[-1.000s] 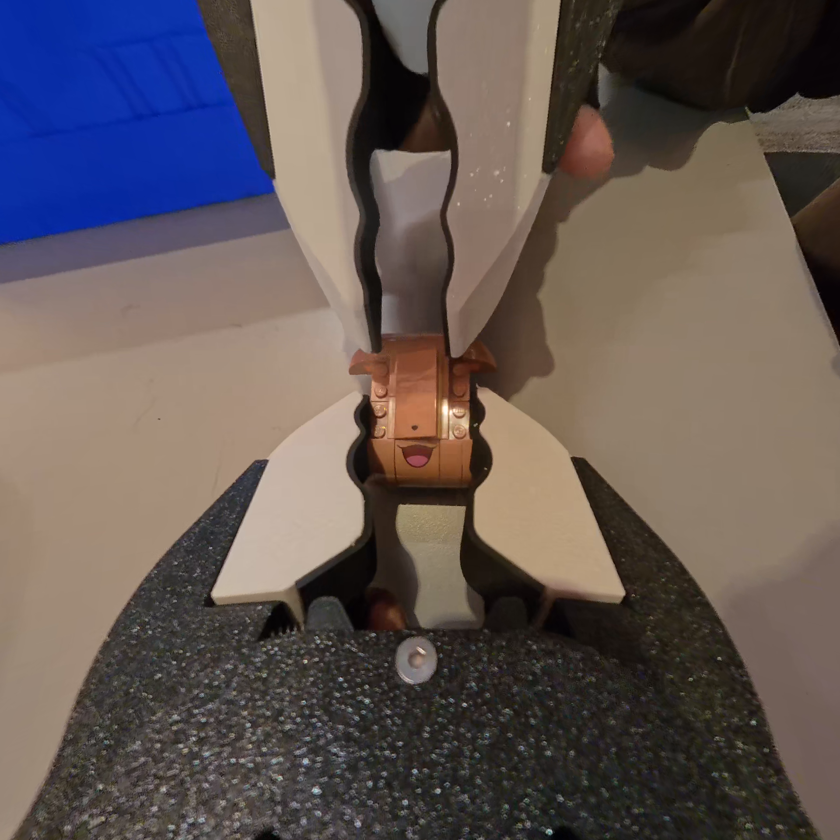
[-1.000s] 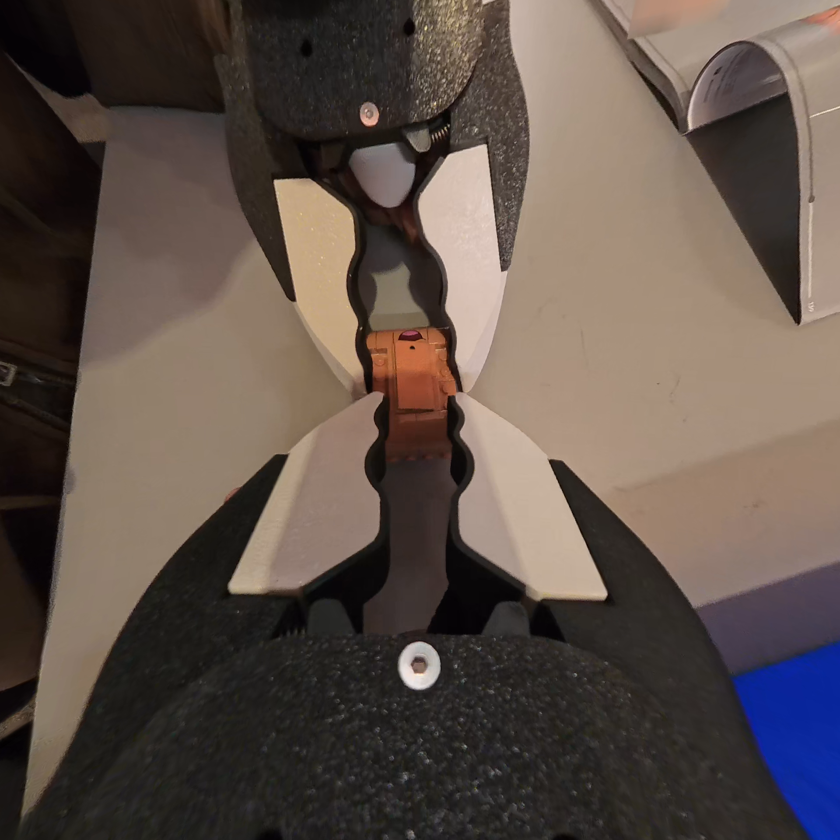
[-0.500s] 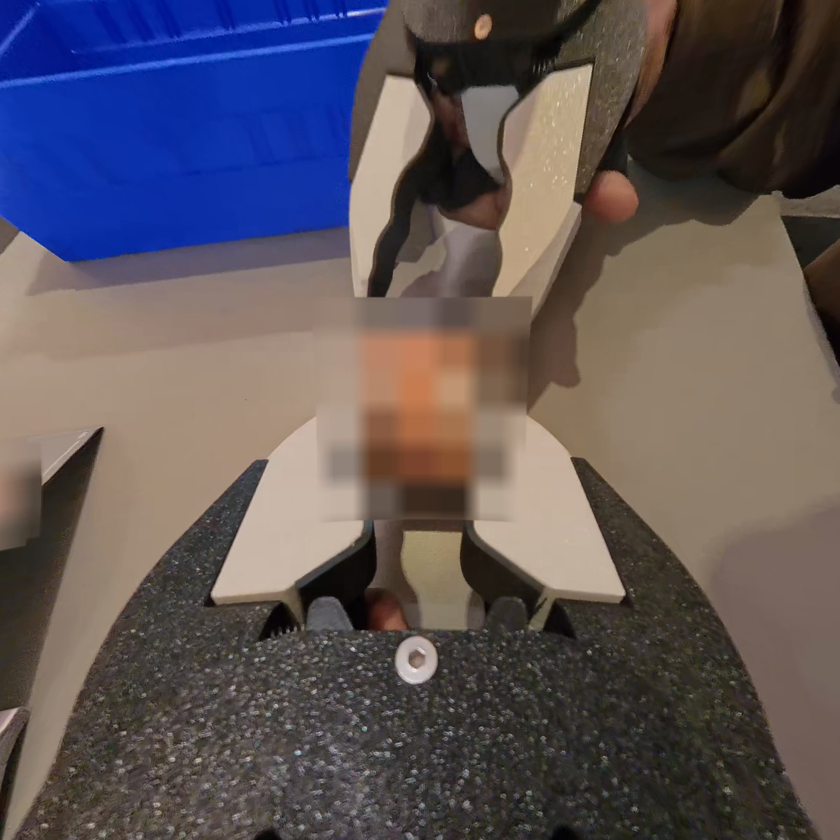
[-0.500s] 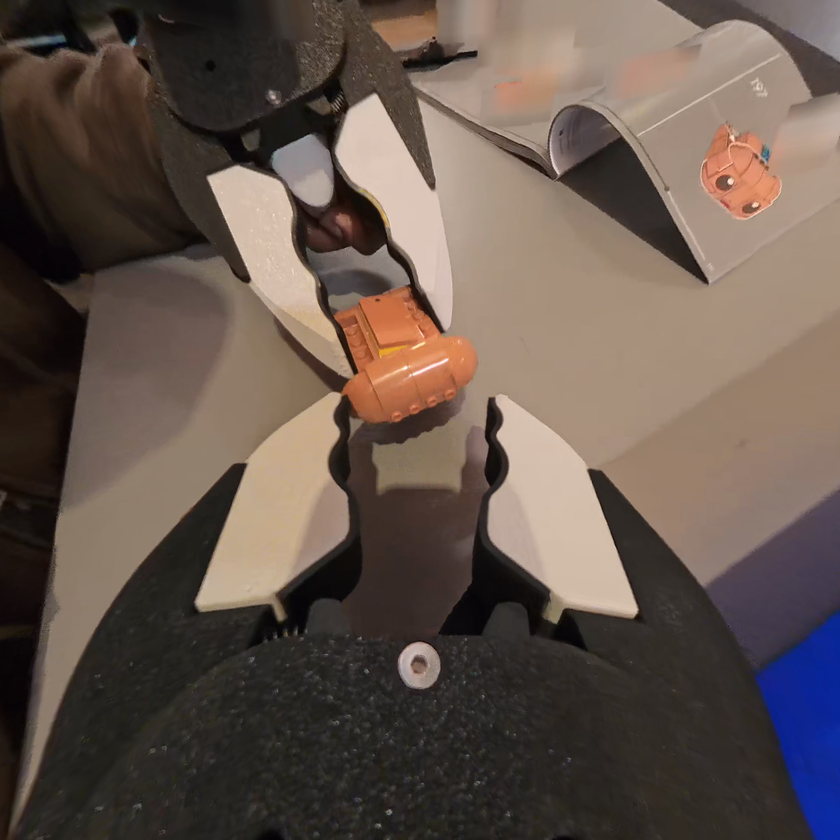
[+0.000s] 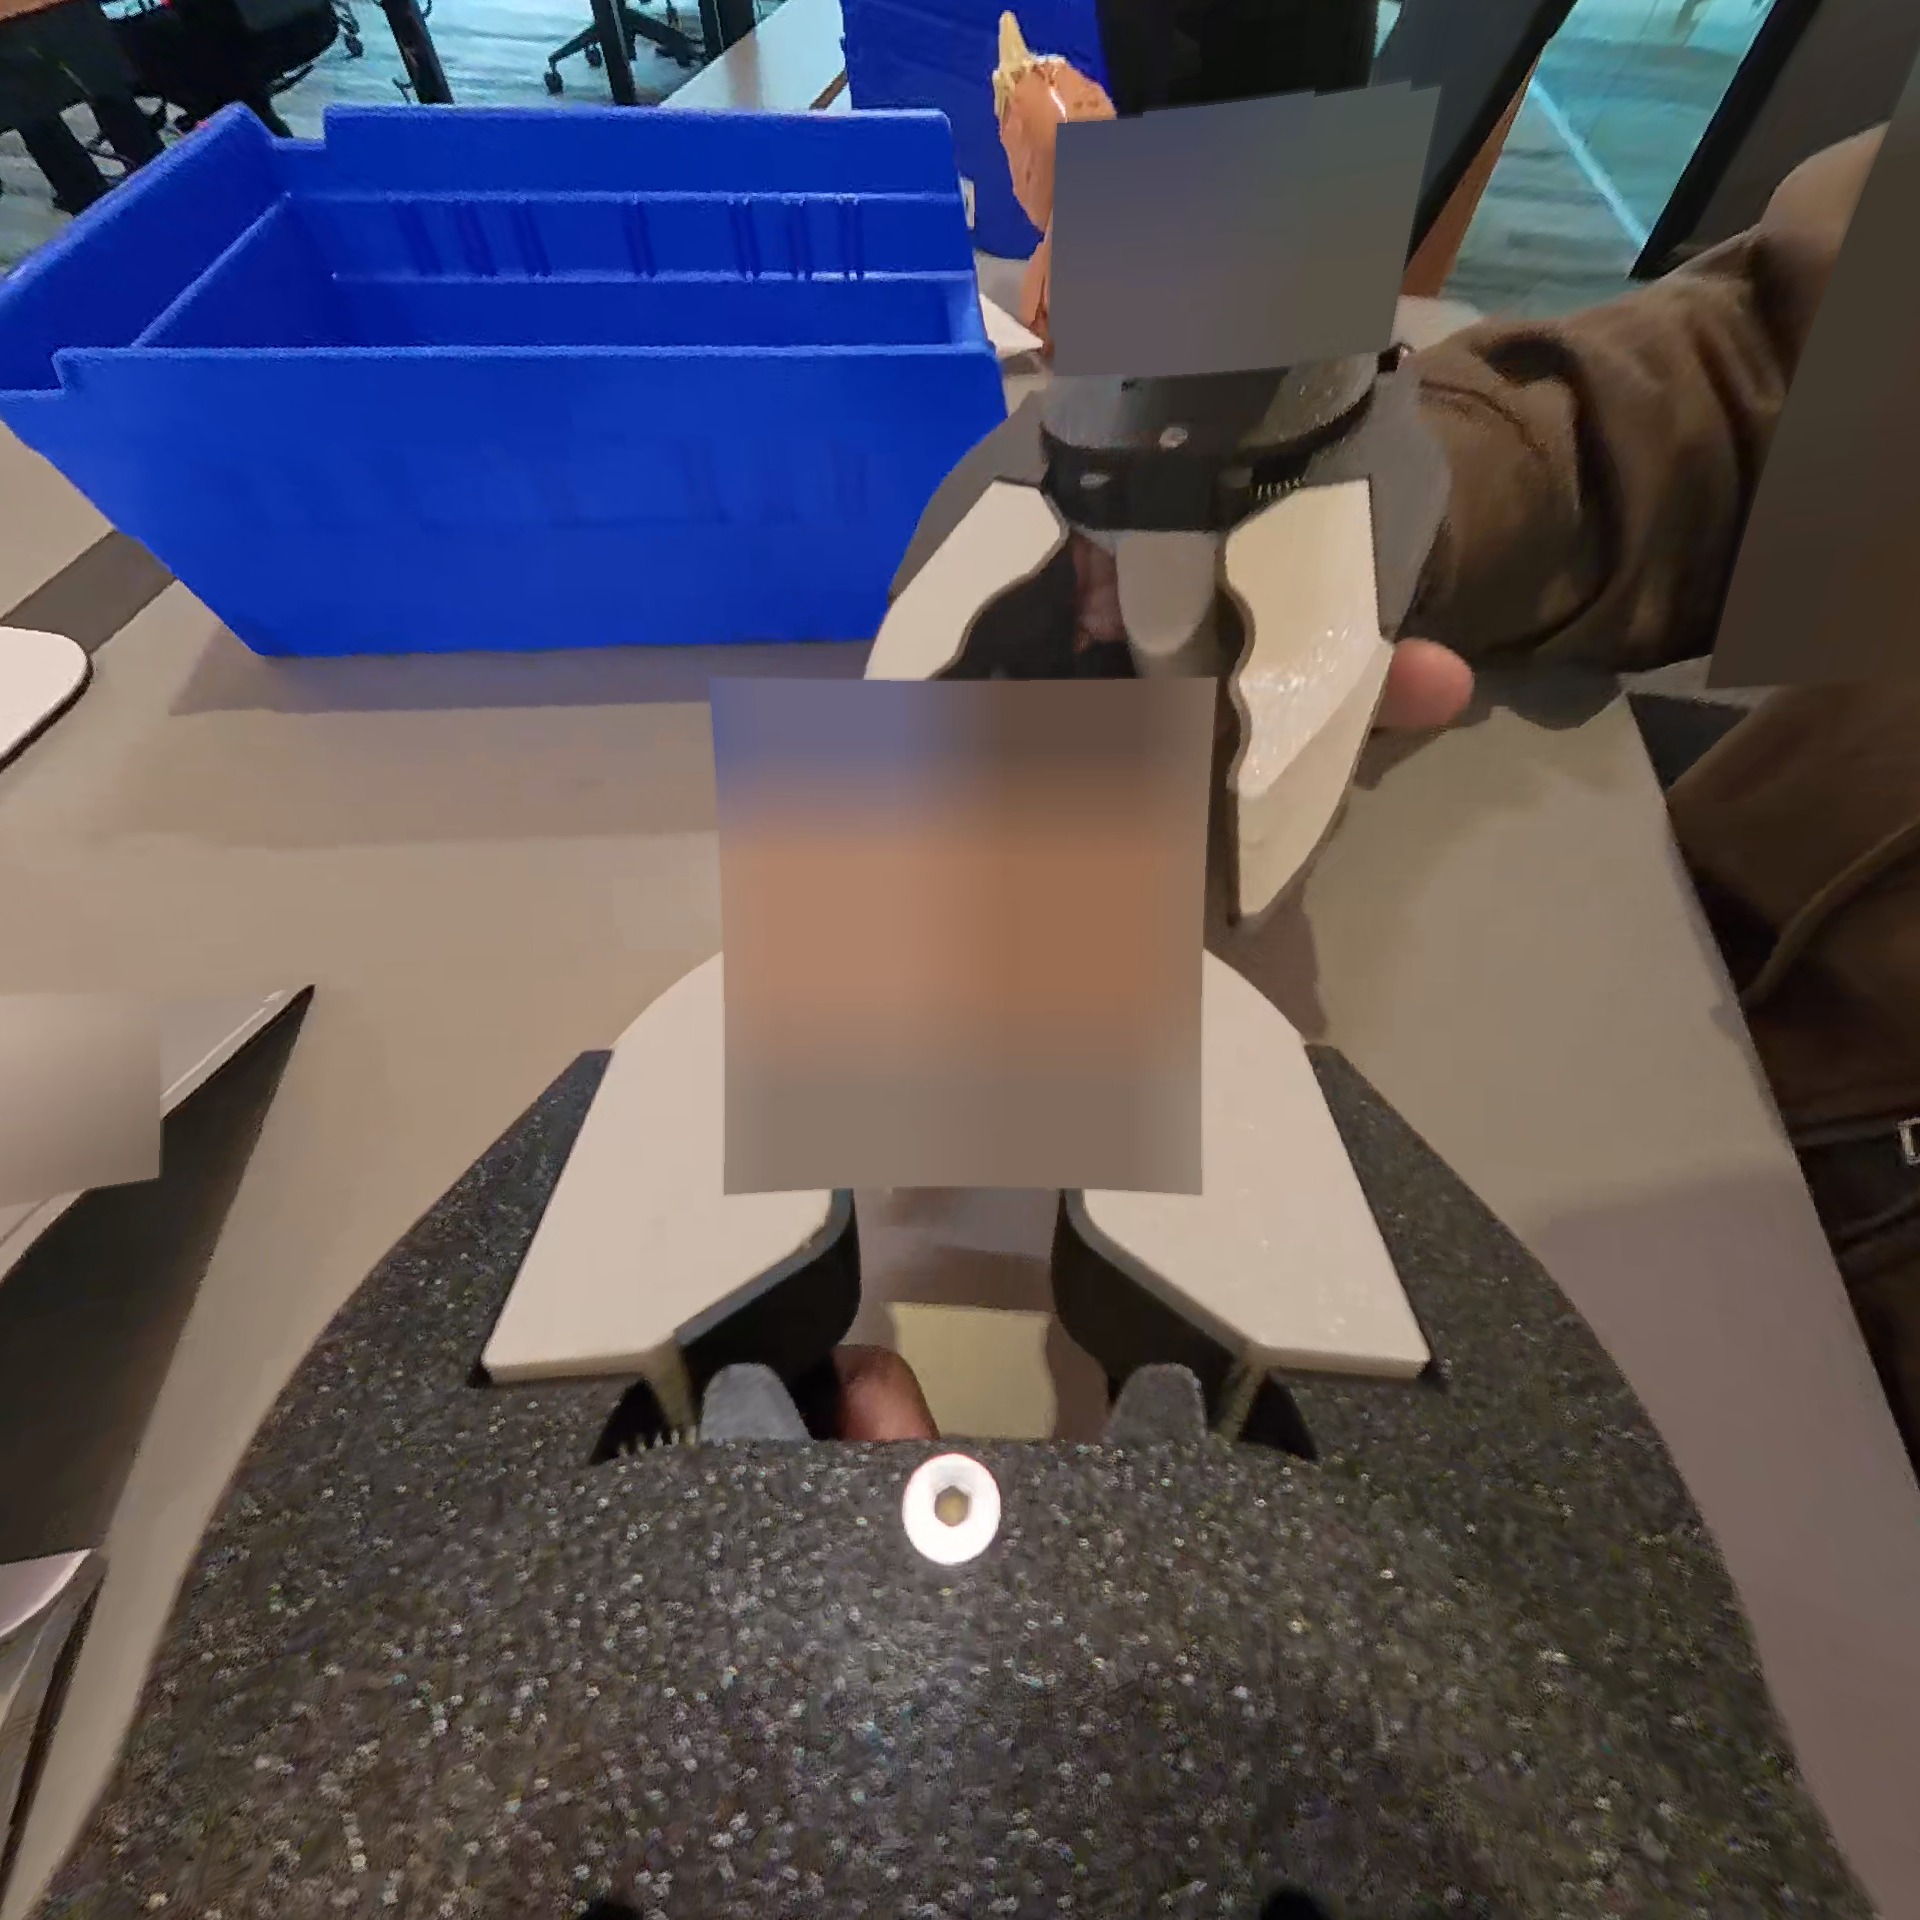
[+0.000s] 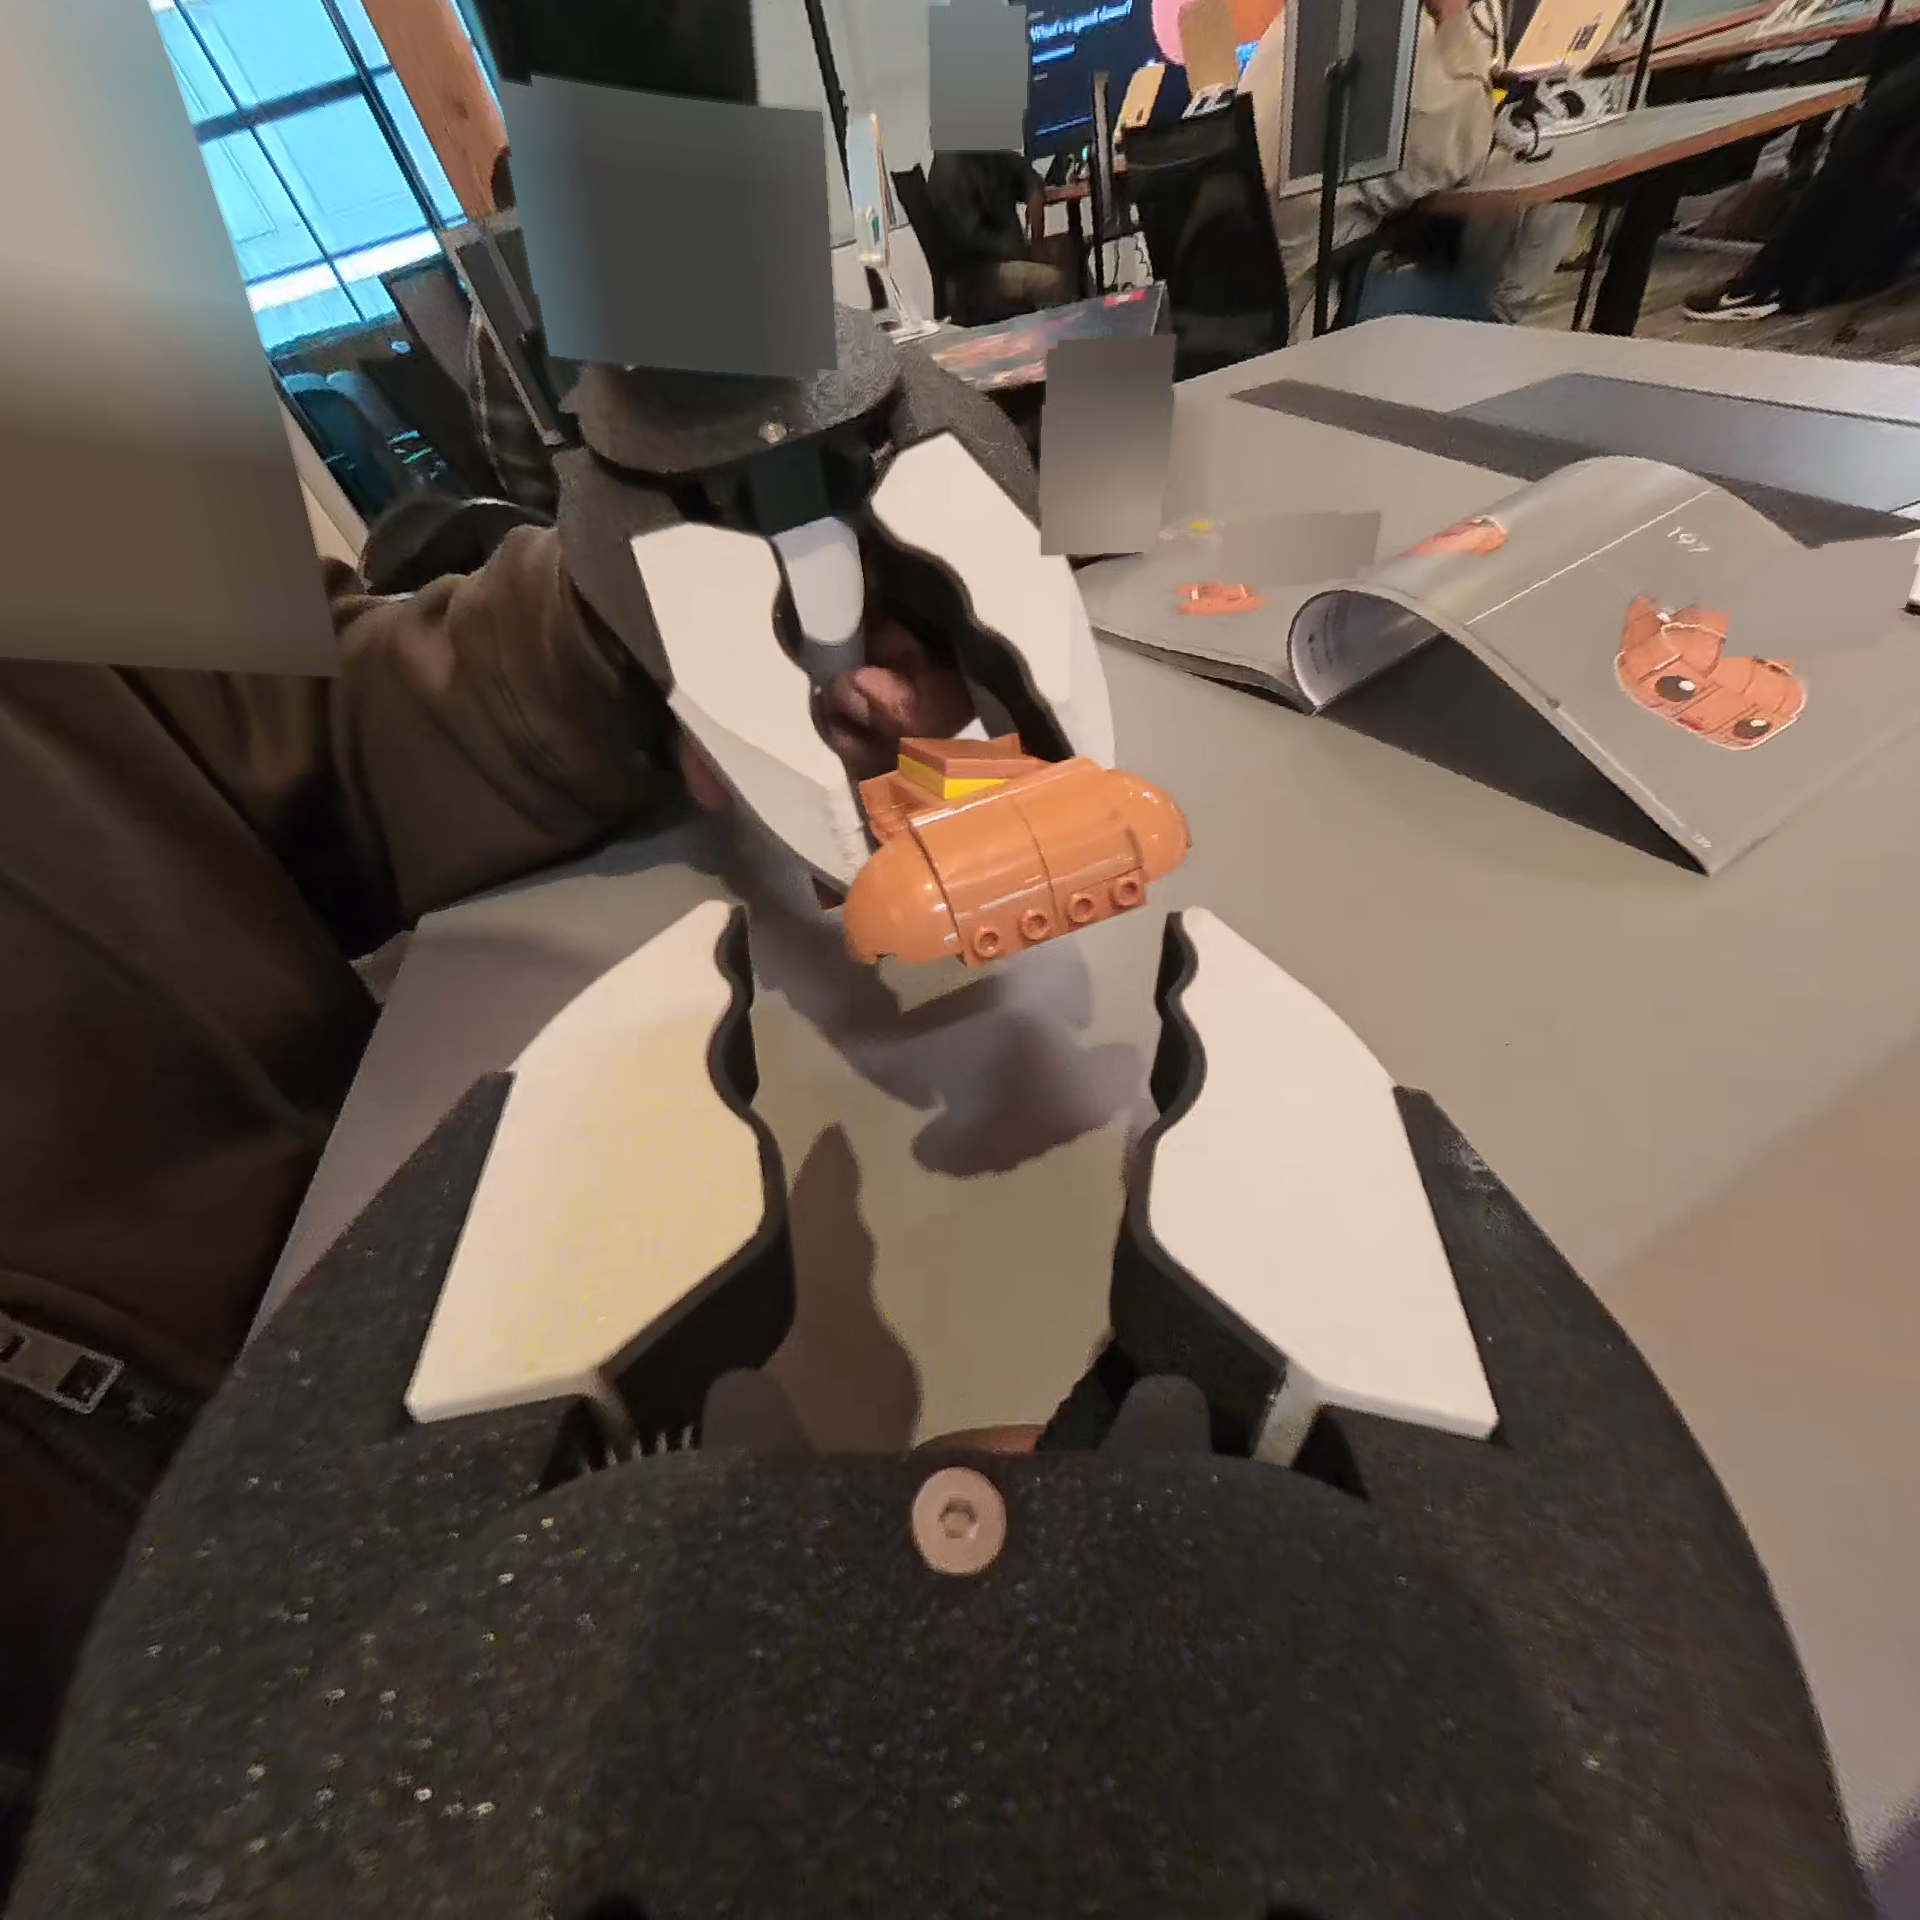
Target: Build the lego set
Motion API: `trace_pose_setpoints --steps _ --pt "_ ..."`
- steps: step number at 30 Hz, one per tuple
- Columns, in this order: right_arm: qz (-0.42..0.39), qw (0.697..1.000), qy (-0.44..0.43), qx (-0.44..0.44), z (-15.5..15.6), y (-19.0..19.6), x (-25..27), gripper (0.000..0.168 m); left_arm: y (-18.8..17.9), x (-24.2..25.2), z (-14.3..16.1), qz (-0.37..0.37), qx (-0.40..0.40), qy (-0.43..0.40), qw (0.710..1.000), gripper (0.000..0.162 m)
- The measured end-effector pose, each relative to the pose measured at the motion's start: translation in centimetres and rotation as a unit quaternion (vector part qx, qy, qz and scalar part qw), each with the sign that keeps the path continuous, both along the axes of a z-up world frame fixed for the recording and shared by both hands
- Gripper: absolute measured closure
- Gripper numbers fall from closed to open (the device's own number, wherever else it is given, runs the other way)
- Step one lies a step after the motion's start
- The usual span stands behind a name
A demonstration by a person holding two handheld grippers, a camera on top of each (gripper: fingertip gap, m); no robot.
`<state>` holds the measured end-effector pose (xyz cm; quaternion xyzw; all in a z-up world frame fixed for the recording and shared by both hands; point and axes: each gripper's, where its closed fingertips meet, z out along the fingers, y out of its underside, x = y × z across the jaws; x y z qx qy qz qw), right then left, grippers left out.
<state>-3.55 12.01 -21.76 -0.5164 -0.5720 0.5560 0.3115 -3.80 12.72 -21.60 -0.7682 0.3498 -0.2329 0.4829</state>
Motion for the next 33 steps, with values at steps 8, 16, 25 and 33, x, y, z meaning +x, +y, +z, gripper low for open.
trace_pose_setpoints --steps 8,16,25,33 --pt "0.061 0.998 0.015 0.008 0.3 -1.4 0.1 0.091 -1.7 1.0 -0.5 -0.058 -0.018 0.010 0.998 0.120" --pt "0.065 0.994 -0.012 0.088 -1.1 -2.0 0.1 0.097 -2.4 1.8 -1.2 -0.084 -0.039 0.019 0.996 0.120" --pt "0.063 0.976 -0.092 0.186 -4.0 -2.1 0.1 0.093 -2.5 2.1 -2.4 -0.089 -0.043 0.060 0.993 0.120" --pt "0.075 0.976 -0.108 0.173 -4.3 -2.4 0.2 0.094 -2.7 2.2 -3.3 -0.091 -0.039 0.106 0.989 0.121"
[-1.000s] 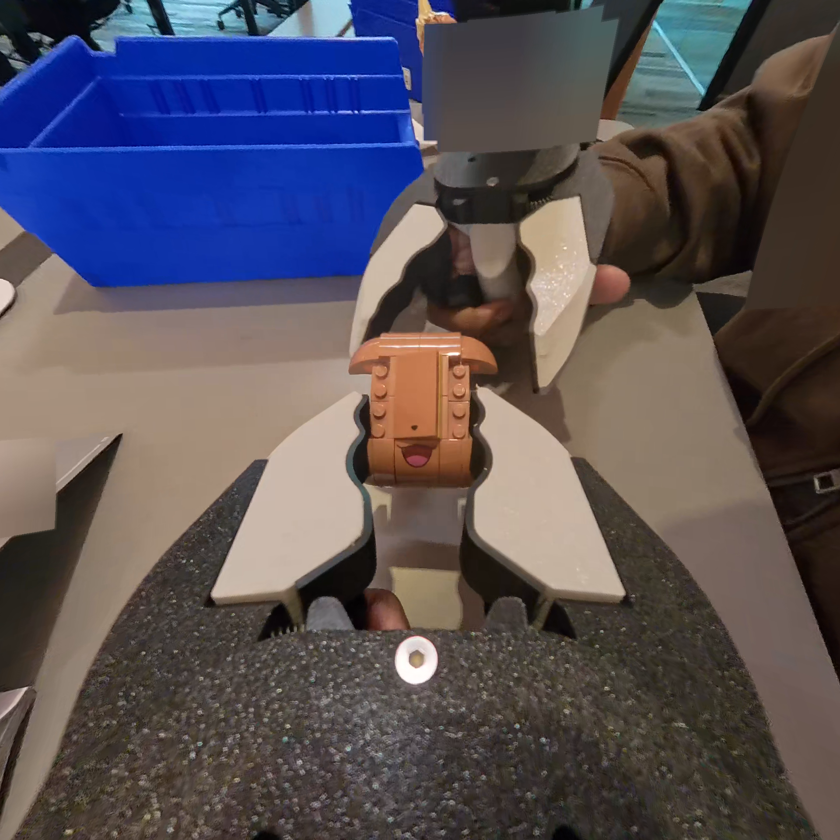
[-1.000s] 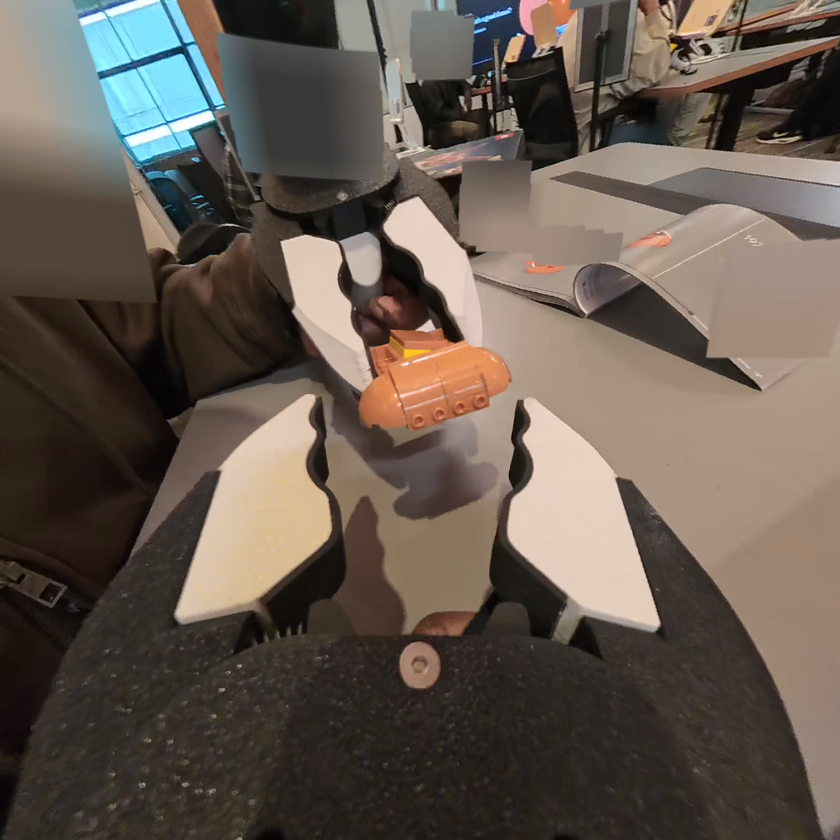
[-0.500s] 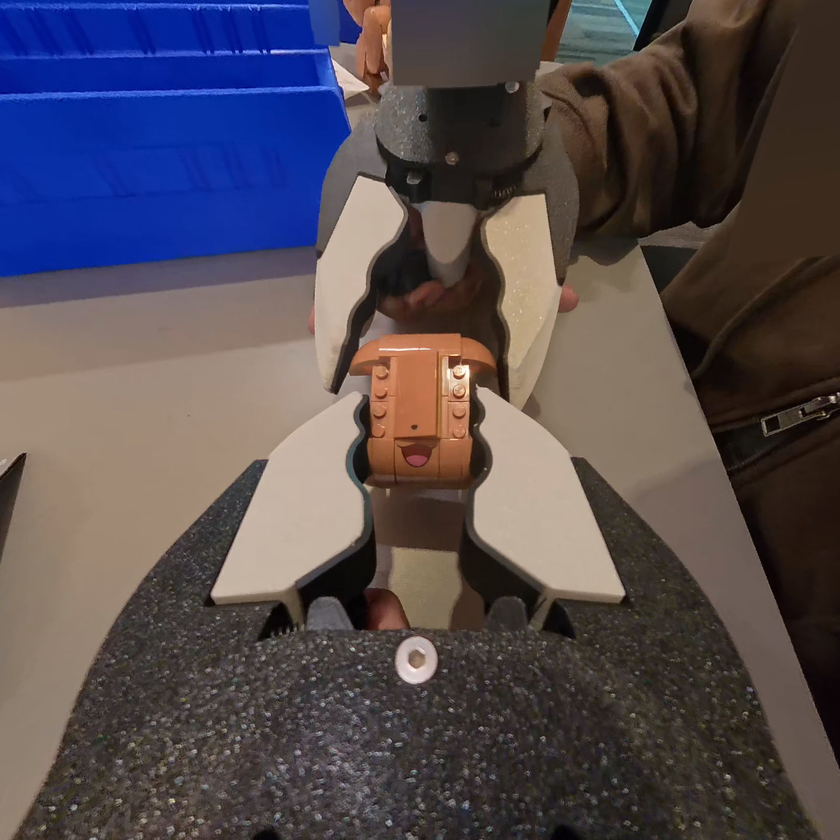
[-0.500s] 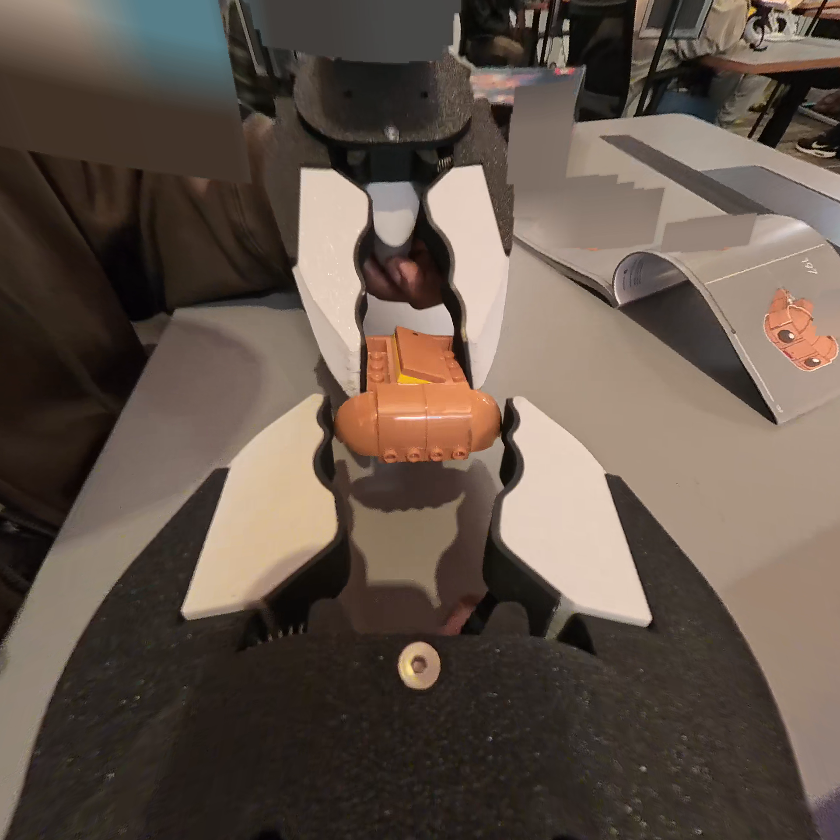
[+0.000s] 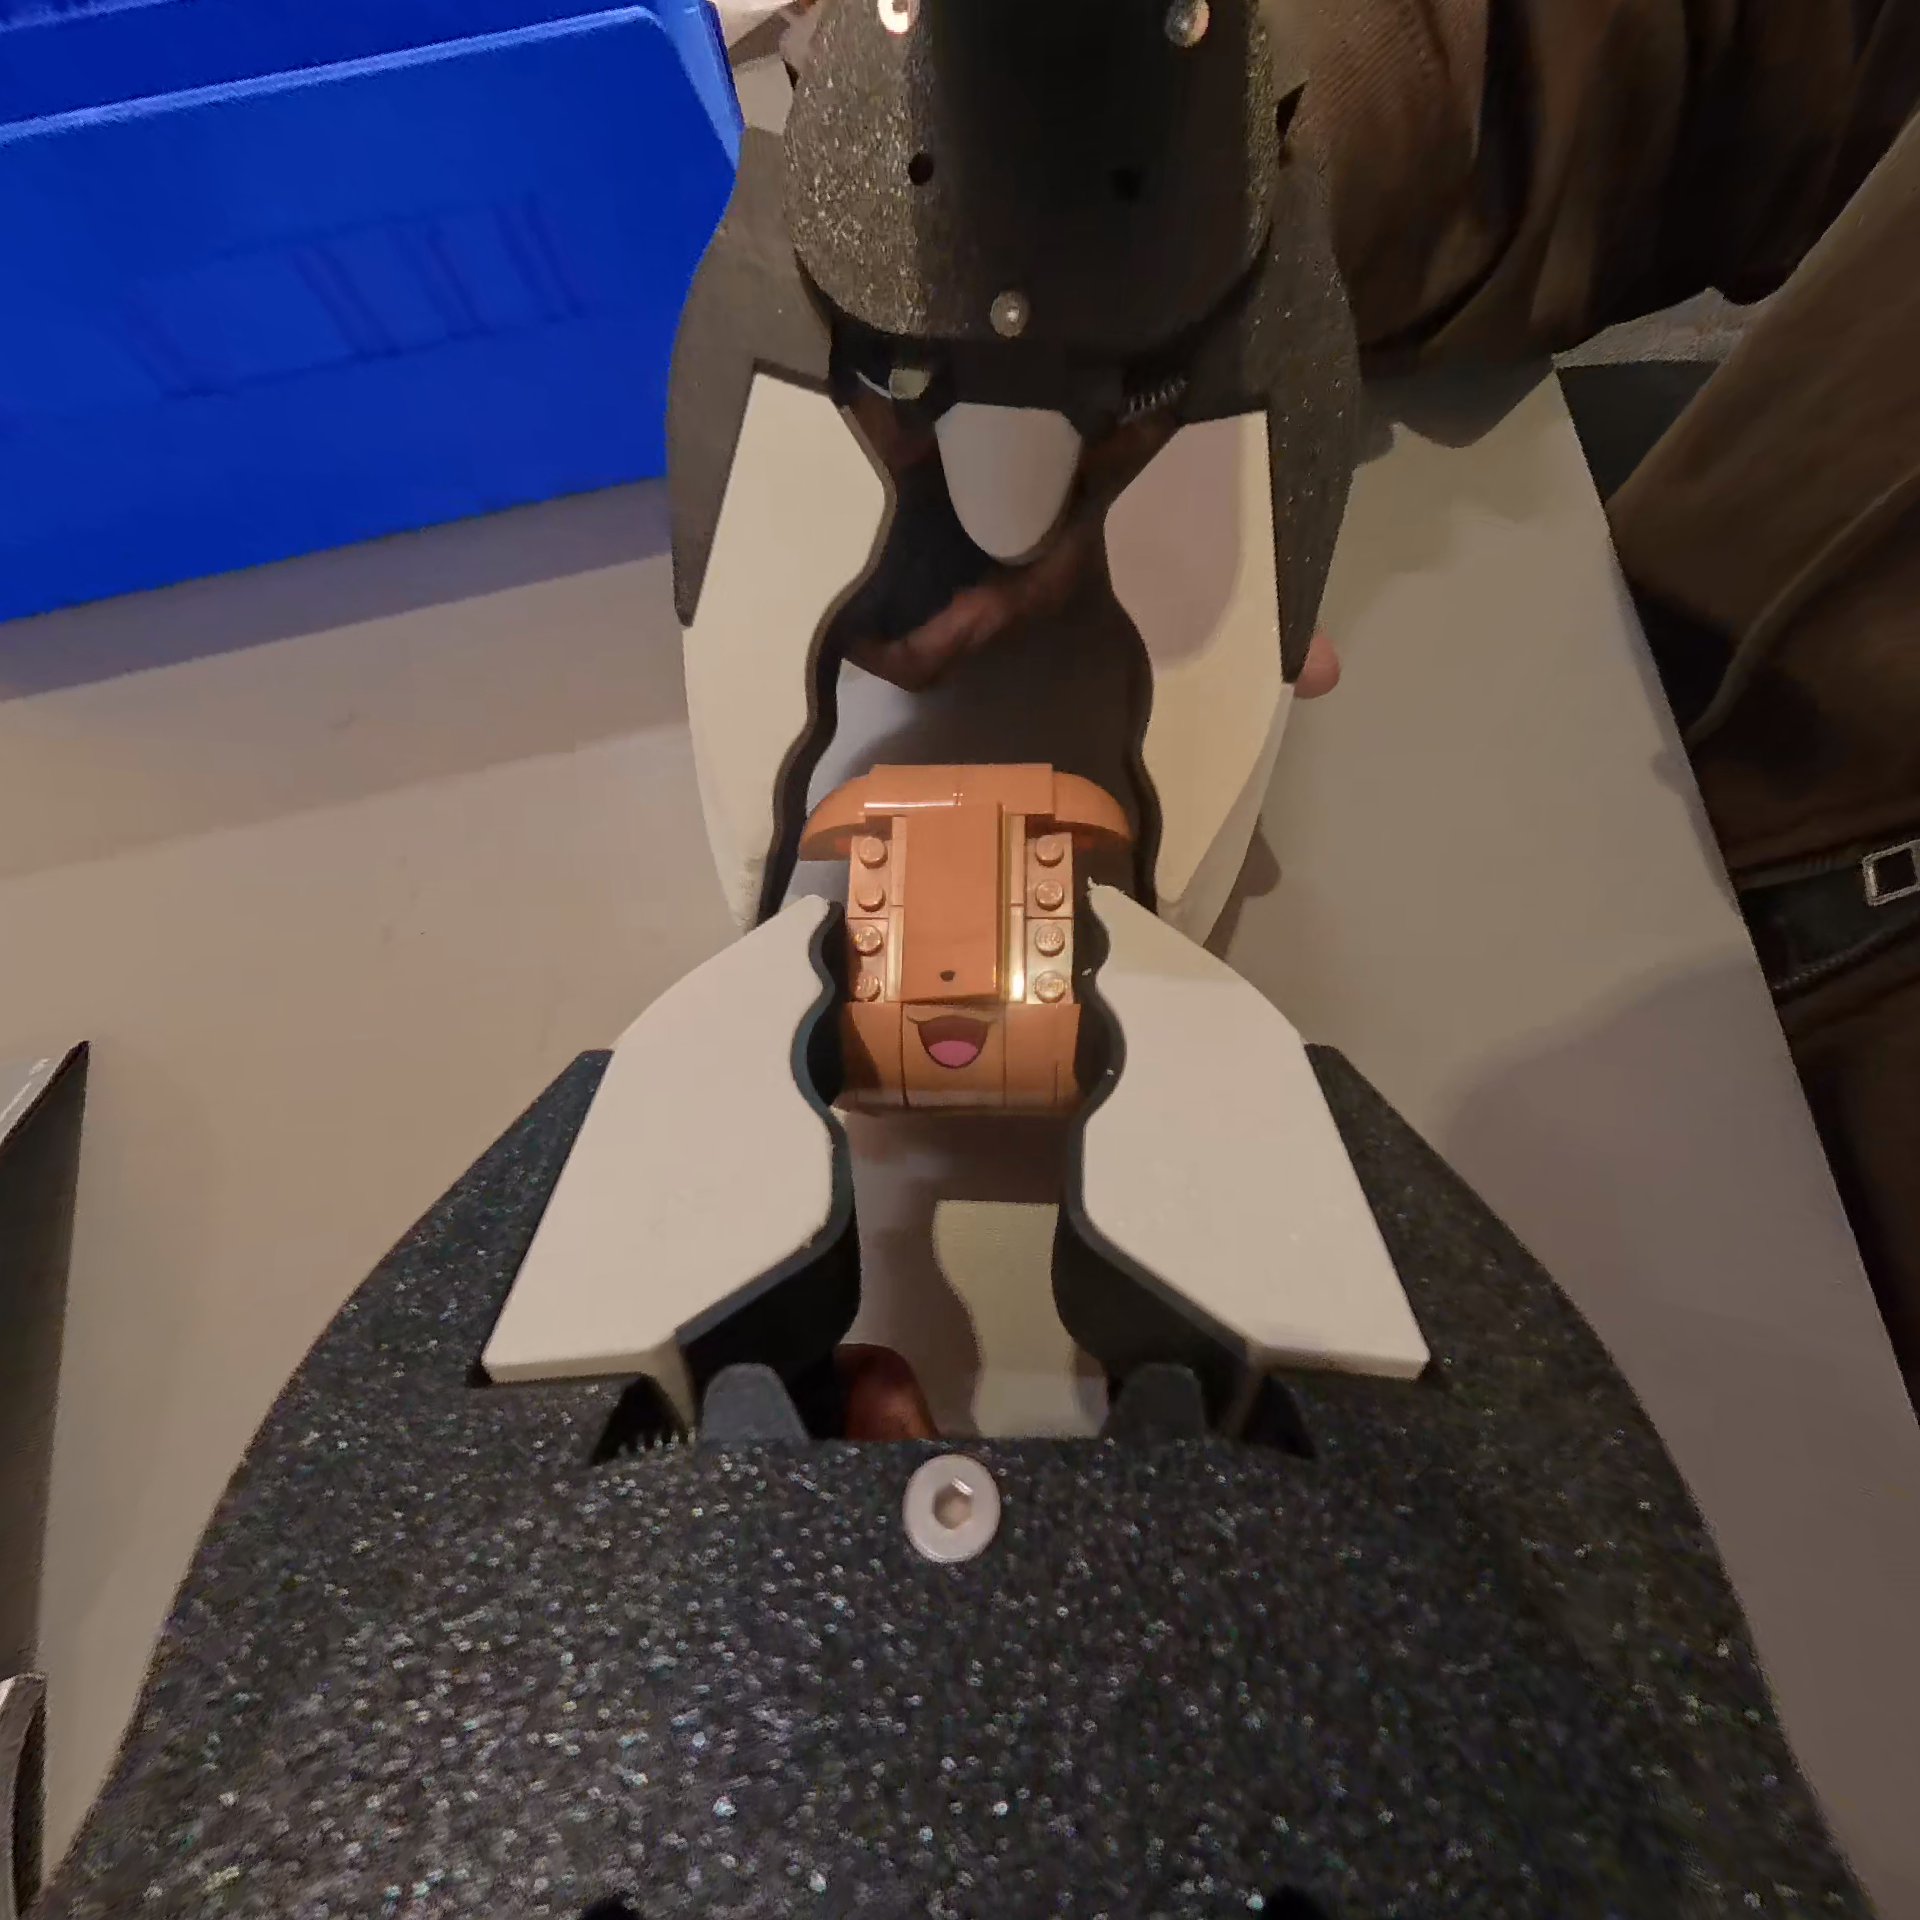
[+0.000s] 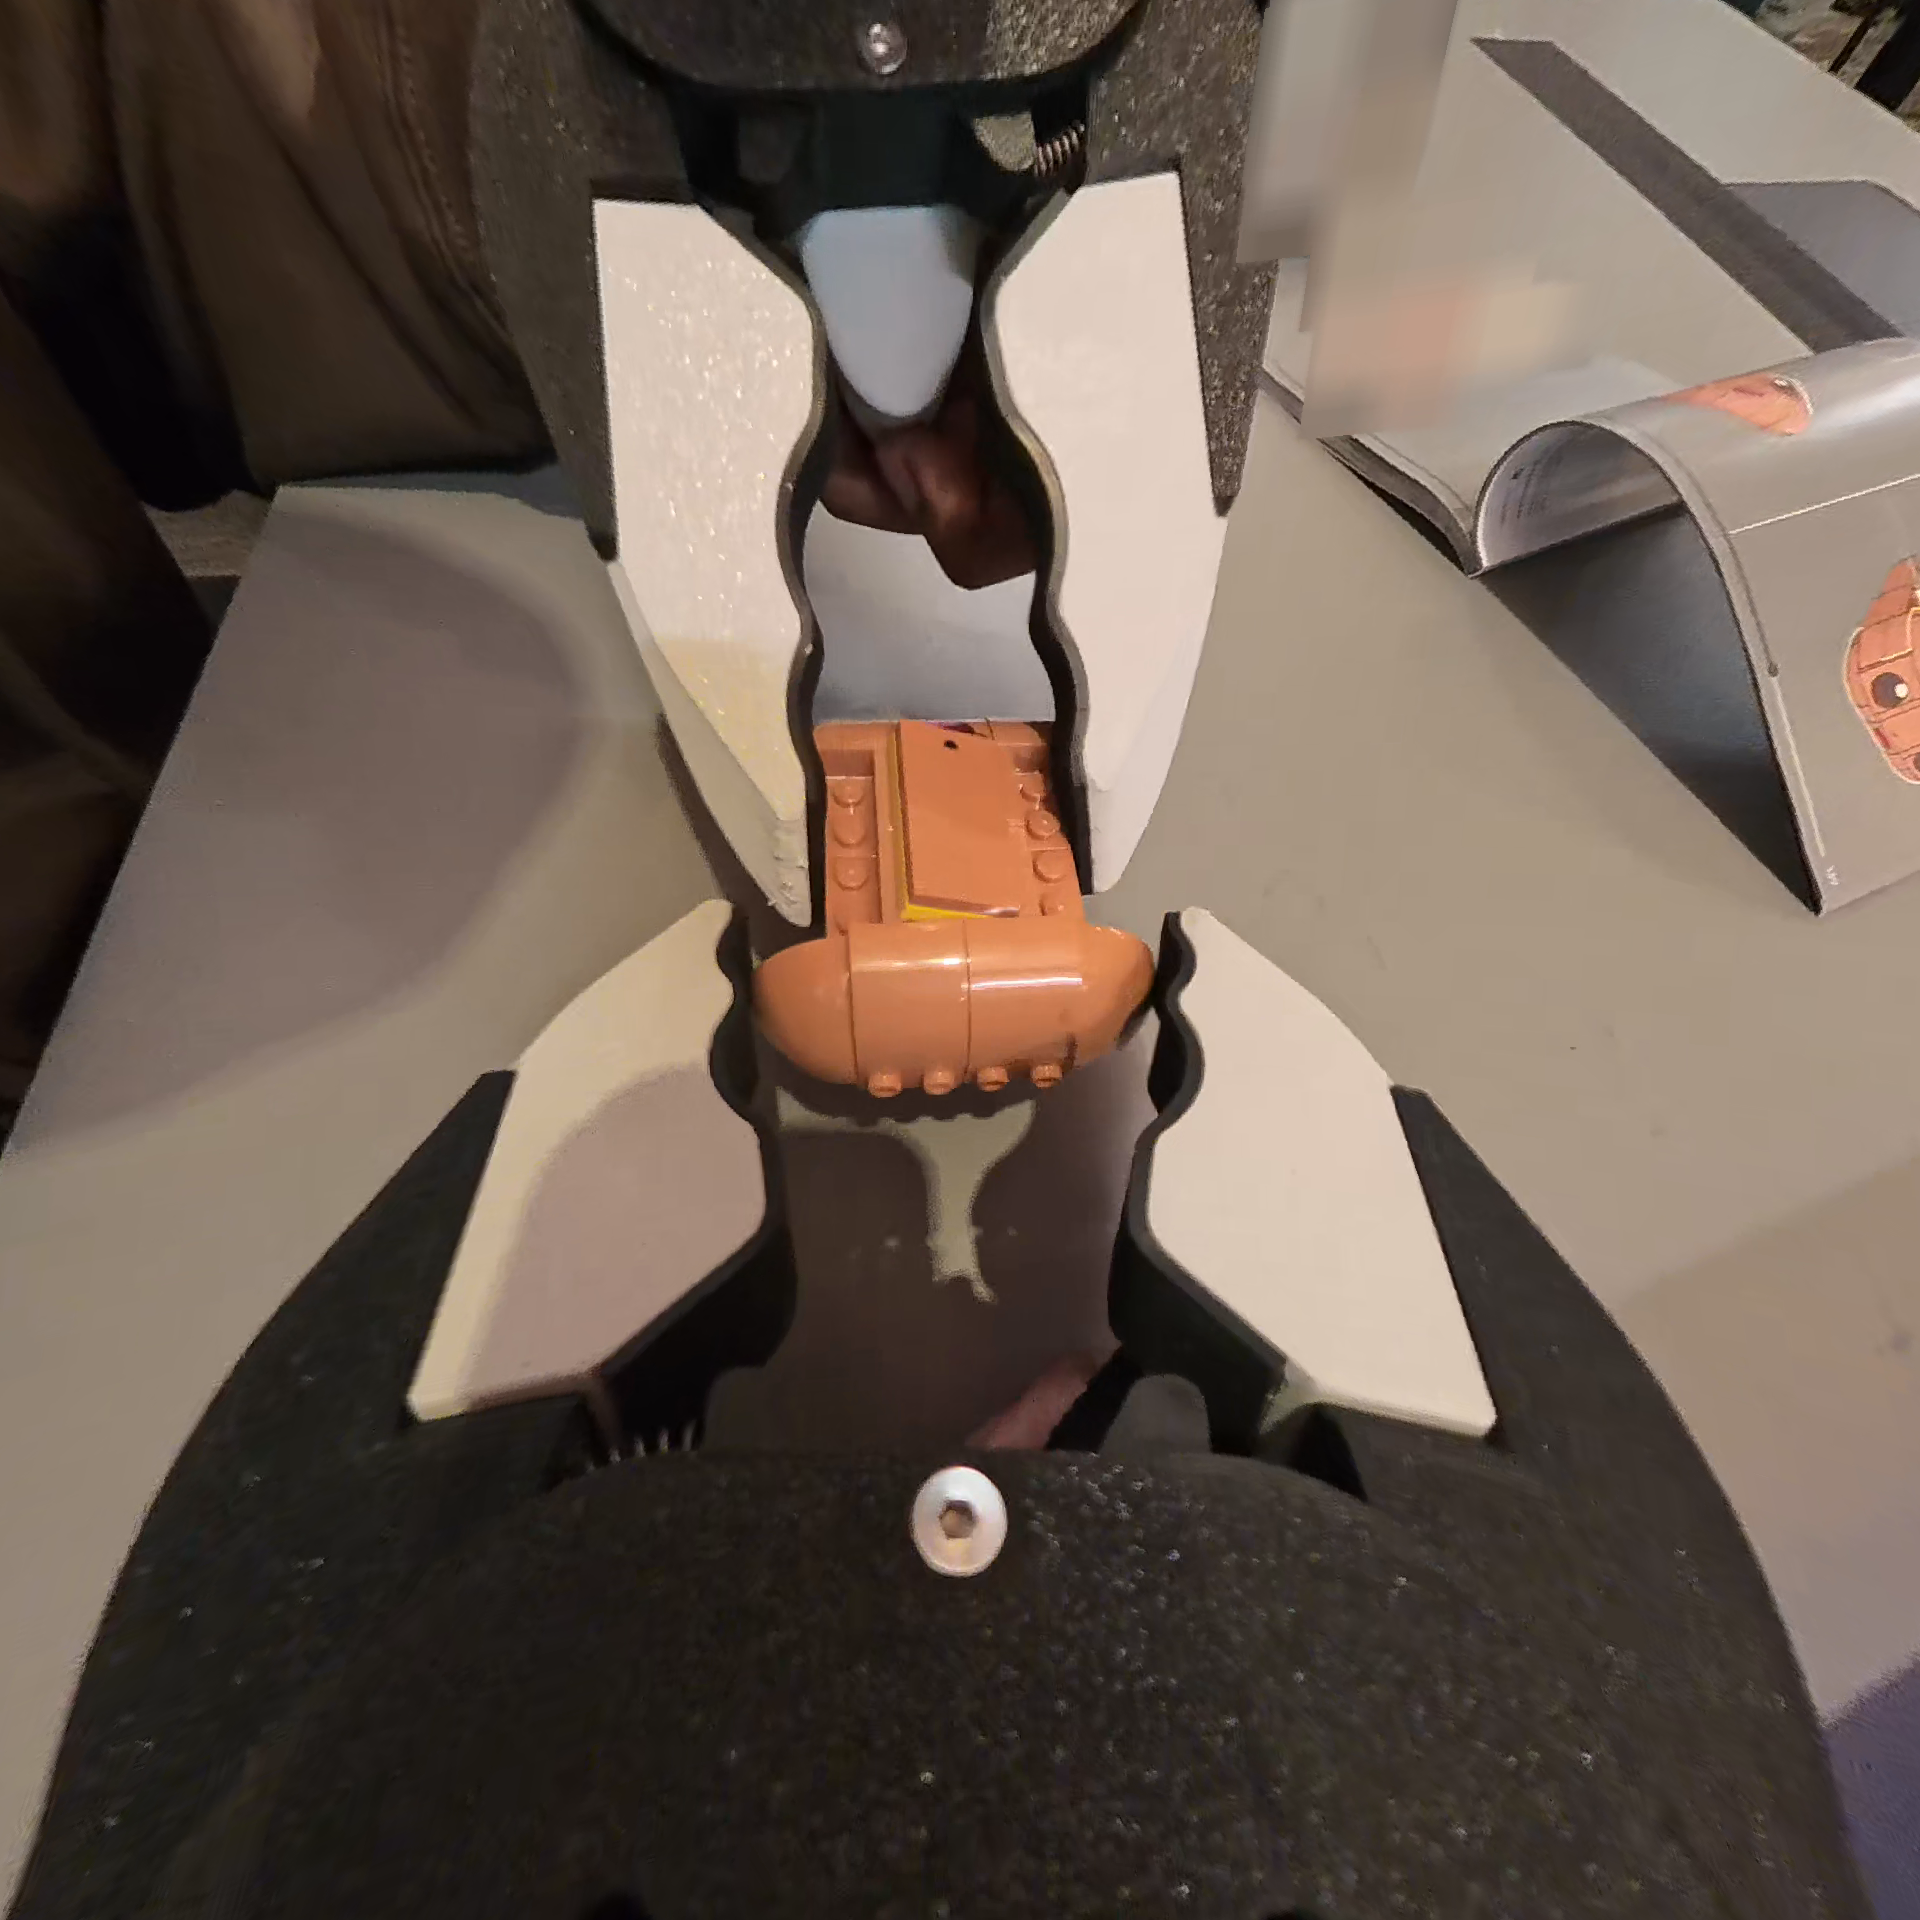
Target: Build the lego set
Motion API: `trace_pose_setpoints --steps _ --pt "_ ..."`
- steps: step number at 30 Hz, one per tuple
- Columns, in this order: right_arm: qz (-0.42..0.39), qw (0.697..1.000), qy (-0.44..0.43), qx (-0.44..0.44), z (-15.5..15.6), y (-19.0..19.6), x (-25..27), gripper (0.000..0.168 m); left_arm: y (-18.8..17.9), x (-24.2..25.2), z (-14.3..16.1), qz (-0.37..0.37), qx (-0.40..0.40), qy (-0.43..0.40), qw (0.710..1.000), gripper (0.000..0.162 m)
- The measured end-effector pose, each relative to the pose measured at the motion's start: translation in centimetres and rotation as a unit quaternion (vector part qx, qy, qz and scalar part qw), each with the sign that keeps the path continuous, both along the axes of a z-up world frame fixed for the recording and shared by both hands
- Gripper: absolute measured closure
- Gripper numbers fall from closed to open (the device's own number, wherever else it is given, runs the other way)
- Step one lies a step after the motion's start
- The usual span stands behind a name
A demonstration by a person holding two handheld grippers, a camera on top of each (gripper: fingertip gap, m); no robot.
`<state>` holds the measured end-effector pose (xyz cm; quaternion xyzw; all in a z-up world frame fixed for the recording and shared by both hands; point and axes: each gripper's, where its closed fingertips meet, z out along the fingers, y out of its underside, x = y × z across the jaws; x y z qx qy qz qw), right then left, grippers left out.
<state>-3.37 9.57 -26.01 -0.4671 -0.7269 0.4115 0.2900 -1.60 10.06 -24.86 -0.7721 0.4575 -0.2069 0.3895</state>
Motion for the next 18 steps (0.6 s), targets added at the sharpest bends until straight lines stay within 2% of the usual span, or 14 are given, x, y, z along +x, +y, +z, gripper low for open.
trace_pose_setpoints --steps 8,18 --pt "-0.006 1.000 0.010 -0.010 0.3 0.3 0.0 0.095 0.2 0.0 -0.2 0.005 -0.002 -0.017 1.000 0.120" --pt "-0.019 0.999 0.035 -0.006 0.9 1.1 0.2 0.095 0.5 -0.5 0.5 0.001 0.014 -0.052 0.999 0.108"
